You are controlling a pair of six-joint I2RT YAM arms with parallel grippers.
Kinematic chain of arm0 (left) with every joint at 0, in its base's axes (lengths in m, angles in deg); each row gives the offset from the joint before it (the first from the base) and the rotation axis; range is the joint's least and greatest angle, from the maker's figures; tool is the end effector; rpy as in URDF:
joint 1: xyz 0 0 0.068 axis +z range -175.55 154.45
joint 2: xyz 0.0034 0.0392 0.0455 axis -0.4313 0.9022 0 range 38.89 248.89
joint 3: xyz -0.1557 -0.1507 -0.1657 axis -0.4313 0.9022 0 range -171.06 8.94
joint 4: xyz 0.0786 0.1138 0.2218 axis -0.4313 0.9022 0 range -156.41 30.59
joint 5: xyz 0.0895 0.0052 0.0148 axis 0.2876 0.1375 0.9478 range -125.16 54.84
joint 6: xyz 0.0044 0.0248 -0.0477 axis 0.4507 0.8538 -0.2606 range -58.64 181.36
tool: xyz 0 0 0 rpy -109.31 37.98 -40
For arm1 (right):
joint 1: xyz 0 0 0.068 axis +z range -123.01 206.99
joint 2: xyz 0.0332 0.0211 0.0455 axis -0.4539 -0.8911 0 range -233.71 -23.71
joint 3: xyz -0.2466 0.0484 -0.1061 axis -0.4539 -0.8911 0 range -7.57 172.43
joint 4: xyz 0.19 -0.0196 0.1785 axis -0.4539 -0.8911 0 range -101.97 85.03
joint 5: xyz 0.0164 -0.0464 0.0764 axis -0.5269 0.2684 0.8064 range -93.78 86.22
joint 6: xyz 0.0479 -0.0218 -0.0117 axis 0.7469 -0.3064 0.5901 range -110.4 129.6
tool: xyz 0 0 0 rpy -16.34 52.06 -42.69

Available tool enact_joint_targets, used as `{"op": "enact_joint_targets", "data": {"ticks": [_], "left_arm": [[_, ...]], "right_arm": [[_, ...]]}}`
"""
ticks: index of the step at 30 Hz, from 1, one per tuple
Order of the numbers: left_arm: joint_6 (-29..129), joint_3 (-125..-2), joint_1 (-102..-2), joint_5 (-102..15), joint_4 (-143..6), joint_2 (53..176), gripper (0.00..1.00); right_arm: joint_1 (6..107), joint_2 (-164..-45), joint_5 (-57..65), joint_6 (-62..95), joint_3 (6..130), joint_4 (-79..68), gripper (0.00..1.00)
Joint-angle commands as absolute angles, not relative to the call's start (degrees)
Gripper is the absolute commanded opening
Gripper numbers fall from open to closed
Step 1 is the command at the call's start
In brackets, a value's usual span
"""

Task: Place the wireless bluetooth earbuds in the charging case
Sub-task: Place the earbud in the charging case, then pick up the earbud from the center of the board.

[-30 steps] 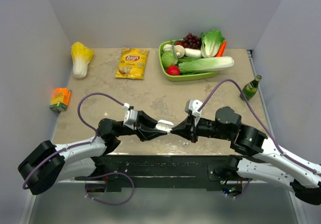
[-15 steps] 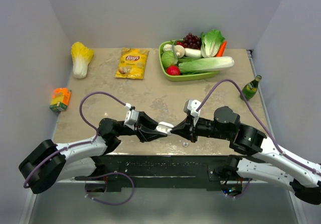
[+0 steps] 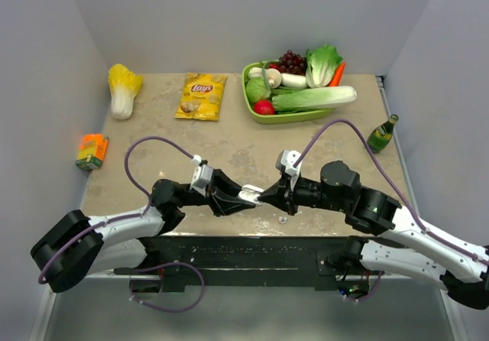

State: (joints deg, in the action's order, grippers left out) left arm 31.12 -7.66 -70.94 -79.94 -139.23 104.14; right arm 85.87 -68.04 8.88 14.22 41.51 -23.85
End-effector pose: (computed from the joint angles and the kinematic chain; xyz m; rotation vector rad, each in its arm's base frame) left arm 0.1274 -0.1649 0.2495 0.9323 1.1094 -1.5557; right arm 0.0842 0.1544 0.3516 -1.0221 1.6311 0.9677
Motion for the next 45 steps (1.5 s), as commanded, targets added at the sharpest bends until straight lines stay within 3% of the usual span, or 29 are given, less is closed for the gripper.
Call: {"op": "enact_joint_targets", "data": {"ticks": [1, 5, 7, 12, 17, 22, 25, 36, 45], "left_arm": [[30.34, -8.29, -70.73, -79.64, -149.64, 103.93, 0.0], [30.86, -7.94, -70.81, -78.67, -149.3, 103.4, 0.0], [31.48, -8.11, -70.81, -78.49, -148.42, 103.22, 0.0], [32.44, -7.85, -70.73, -77.88, -147.27, 103.13, 0.0], [33.58, -6.97, -70.73, -75.86, -144.74, 102.35, 0.0], [37.1, -4.96, -70.73, -69.11, -140.42, 98.48, 0.0], [38.59, -3.55, -70.73, -66.2, -137.96, 95.41, 0.0], [37.9, 2.69, -71.17, -62.5, -138.66, 88.55, 0.0], [37.63, 5.42, -74.33, -61.44, -143.31, 90.65, 0.0]], "right_arm": [[86.14, -68.0, 6.41, 14.78, 43.05, -22.11, 0.0], [86.14, -68.27, 6.41, 15.05, 42.96, -22.38, 0.04], [86.14, -68.0, 5.89, 15.75, 42.96, -22.29, 0.29], [86.14, -66.51, 3.6, 17.51, 42.88, -21.32, 0.47], [86.14, -63.53, -1.57, 19.35, 43.93, -22.28, 0.48], [86.06, -57.54, -24.37, 25.74, 41.39, -24.91, 0.39], [86.06, -60.87, -29.7, 32.33, 38.41, -30.98, 0.36], [86.14, -68.27, -19.78, 54.68, 17.32, -20.97, 0.33], [86.23, -72.83, -14.25, 53.72, 16.68, -19.04, 0.39]]}}
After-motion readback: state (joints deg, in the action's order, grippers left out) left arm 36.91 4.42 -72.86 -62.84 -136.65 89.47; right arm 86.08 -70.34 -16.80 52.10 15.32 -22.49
